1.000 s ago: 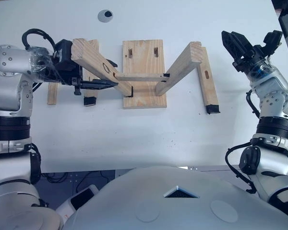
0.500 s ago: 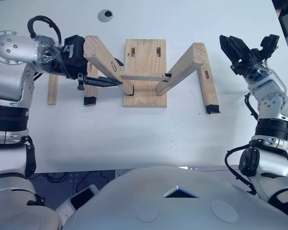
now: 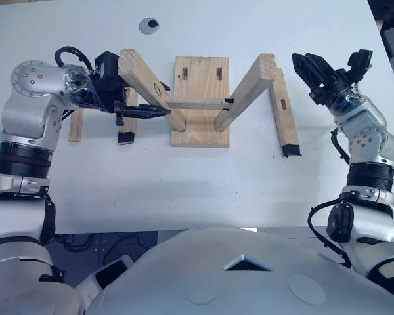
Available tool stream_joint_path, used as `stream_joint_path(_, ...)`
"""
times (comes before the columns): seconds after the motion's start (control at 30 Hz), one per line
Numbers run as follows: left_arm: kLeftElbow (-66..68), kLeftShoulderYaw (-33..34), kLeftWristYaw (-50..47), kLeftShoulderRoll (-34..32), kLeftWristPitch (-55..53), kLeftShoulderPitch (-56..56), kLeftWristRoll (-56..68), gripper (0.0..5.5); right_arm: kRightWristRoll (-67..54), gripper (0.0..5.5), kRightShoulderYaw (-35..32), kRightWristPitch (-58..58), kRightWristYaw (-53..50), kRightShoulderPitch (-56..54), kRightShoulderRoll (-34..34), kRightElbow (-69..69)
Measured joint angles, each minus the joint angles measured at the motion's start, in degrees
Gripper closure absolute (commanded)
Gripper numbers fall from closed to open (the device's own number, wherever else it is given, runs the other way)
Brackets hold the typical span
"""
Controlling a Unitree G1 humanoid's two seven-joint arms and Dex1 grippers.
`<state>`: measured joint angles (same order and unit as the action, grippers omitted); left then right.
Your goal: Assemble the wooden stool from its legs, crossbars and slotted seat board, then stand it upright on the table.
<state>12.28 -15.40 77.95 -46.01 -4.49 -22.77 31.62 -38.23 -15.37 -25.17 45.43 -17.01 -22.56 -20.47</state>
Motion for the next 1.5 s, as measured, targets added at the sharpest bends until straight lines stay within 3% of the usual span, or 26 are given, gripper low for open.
stream_joint_path(0.23, -1.2, -0.6, -4.4, 2.9, 1.1, 1.0, 0.2, 3.49, -0.2, 1.36, 0.2, -0.3, -1.1, 0.1, 0.2, 5.2)
stream_joint_path(0.43, -10.7, -0.6, -14.7, 4.3, -1.4, 6.4, 1.1, 3.49, -4.1, 1.36, 1.4, -2.9, -6.4, 0.1, 2.6, 22.1)
stream_joint_path(0.5, -9.2, -0.8, -13.6, 4.1, -1.4, 5.4, 0.6, 3.04, -5.0, 1.36, 1.8, -3.1, -7.5, -0.1, 4.1, 25.2)
stream_joint_path(0.57, -2.6, -6.5, -14.4, 0.7, -9.6, 9.6, -10.1, 2.74, -5.0, 1.36, 2.1, -3.7, -9.3, -0.3, 4.1, 26.5)
stream_joint_path(0.73, -7.6, -7.1, -12.7, 0.4, -15.7, 11.0, -10.8, 1.98, -4.8, 1.36, 1.7, -2.9, -12.0, -2.4, 6.3, 22.4)
stream_joint_path(0.83, -6.3, -5.2, -13.1, 1.3, -16.8, 9.8, -11.7, 1.69, -5.1, 1.36, -0.2, -3.0, -11.6, -1.6, 5.8, 22.8)
stream_joint_path(1.0, 7.7, 5.6, -20.0, 6.9, -16.6, -2.5, -11.2, 1.69, -21.6, 1.36, -12.0, -13.1, -3.2, 10.2, -1.0, 26.8)
stream_joint_path(1.07, 12.3, 8.0, -22.0, 10.5, -13.9, -5.5, -11.3, 1.69, -24.3, 1.36, -12.8, -16.5, -0.4, 14.7, -3.4, 27.7)
stream_joint_path(1.2, 14.5, 10.2, -24.3, 17.4, -13.0, -4.9, -10.2, 1.69, -20.4, 1.36, -2.2, -20.6, 9.1, 24.8, -9.0, 34.7)
stream_joint_path(1.3, 13.4, 10.3, -24.1, 20.2, -13.0, -1.4, -10.1, 1.69, -13.2, 1.36, 9.5, -19.2, 10.5, 24.6, -9.2, 38.5)
stream_joint_path(1.4, 8.1, 7.7, -19.5, 20.0, -11.6, 1.4, -10.6, 1.69, -9.0, 1.36, 13.9, -16.1, 8.7, 19.7, -4.8, 35.3)
stream_joint_path(1.5, 0.7, 6.4, -16.9, 21.0, -12.8, 5.5, -8.8, 1.69, -6.1, 1.36, 16.2, -14.6, 9.5, 15.3, -4.8, 30.1)
